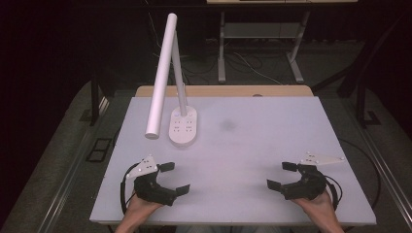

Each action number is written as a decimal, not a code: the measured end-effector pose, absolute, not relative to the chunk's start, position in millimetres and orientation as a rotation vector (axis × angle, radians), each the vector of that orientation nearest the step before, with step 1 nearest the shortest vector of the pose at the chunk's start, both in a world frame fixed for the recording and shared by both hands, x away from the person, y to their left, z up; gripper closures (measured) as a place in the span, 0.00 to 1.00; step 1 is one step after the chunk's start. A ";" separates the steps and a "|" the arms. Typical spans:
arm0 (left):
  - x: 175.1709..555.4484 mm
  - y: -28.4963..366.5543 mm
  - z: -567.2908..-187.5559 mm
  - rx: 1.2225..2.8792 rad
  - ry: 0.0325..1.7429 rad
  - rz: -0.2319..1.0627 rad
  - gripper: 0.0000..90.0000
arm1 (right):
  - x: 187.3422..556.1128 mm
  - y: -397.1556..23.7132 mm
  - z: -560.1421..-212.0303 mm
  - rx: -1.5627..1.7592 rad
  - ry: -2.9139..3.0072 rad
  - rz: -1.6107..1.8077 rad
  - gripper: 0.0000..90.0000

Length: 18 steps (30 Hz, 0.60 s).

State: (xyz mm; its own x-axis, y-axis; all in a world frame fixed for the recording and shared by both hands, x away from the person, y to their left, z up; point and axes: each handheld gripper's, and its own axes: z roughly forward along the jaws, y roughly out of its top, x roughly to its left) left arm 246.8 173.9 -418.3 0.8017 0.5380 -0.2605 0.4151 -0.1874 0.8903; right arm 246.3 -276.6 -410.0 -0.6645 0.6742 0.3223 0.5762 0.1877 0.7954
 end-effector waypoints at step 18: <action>246.7 173.9 -418.7 1.817 0.738 0.129 0.00 | 246.1 -277.3 -412.0 1.246 2.346 1.462 0.00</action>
State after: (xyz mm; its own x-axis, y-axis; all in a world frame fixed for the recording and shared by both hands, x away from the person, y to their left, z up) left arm 246.7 173.9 -418.7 0.7989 0.5413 -0.2624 0.4200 -0.1896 0.8875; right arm 246.1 -277.3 -412.0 -0.6574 0.6867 0.3104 0.5811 0.1996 0.7890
